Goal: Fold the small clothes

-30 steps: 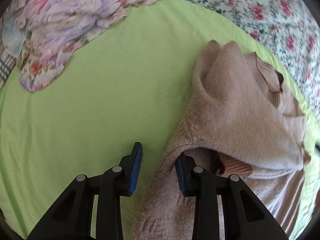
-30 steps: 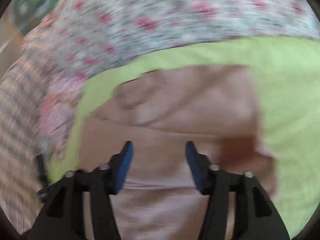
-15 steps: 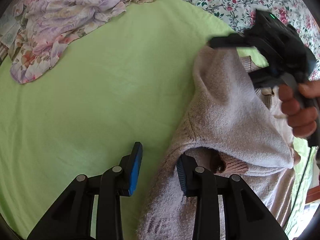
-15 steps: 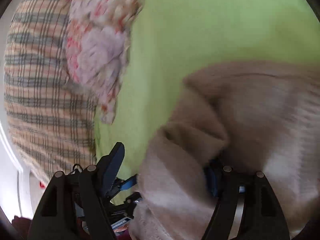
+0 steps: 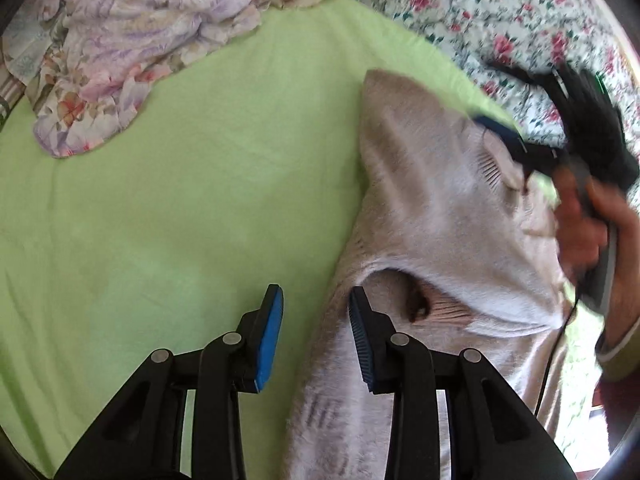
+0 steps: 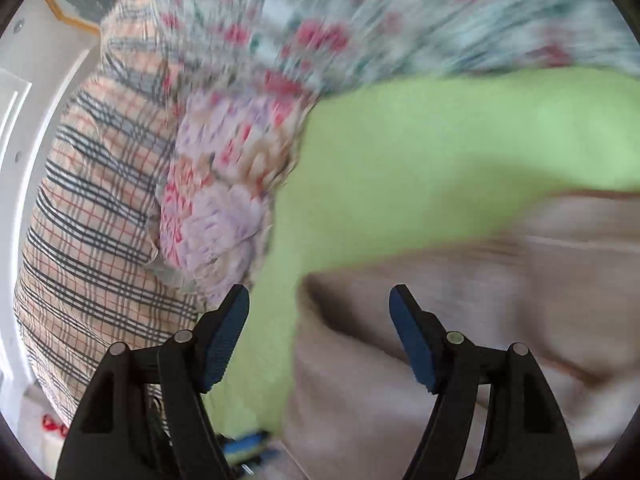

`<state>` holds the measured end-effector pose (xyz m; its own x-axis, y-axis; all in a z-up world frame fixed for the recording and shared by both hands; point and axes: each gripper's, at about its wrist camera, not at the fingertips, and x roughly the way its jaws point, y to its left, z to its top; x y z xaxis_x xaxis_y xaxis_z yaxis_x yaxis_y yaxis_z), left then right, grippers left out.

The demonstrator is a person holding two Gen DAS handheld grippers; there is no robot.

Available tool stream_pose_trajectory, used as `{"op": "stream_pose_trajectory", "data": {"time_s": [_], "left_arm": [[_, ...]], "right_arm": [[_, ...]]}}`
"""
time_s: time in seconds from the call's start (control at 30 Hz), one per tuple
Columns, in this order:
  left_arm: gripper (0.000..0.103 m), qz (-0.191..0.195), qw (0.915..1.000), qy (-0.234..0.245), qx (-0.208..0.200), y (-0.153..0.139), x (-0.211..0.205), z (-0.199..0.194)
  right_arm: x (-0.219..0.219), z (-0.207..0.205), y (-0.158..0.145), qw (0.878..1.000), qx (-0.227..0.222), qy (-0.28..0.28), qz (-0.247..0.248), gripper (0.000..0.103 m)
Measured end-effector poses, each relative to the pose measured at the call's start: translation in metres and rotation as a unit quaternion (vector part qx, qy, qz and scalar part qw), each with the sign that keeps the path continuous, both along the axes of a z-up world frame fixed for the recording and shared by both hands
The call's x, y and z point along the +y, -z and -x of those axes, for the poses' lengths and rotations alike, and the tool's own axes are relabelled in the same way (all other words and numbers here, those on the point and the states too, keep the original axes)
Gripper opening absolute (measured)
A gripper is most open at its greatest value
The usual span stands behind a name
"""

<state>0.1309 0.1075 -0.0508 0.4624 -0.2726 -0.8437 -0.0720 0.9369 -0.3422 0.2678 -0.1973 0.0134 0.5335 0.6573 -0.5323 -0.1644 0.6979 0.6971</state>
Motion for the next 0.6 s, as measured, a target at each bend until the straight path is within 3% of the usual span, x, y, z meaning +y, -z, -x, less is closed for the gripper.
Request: {"op": "stream_pose_trajectory", "data": {"time_s": [0.13, 0.27, 0.37, 0.6], "left_arm": [[0.04, 0.031, 0.9992, -0.005, -0.026, -0.025, 0.0, -0.006], [0.042, -0.002, 0.999, 0.008, -0.043, -0.037, -0.018, -0.024], [0.042, -0.029, 0.9986, 0.016, -0.042, -0.033, -0.034, -0.047], [0.043, -0.086, 0.996, 0.023, -0.01, -0.001, -0.046, -0.068]], "right_arm": [[-0.07, 0.059, -0.001, 0.995, -0.007, 0.086, 0.041, 0.074], [-0.153, 0.14, 0.007, 0.973, 0.011, 0.213, 0.09, 0.072], [-0.185, 0.182, 0.018, 0.958, 0.034, 0.266, 0.101, 0.063], [-0.178, 0.204, 0.043, 0.96, 0.056, 0.253, 0.102, 0.06]]}}
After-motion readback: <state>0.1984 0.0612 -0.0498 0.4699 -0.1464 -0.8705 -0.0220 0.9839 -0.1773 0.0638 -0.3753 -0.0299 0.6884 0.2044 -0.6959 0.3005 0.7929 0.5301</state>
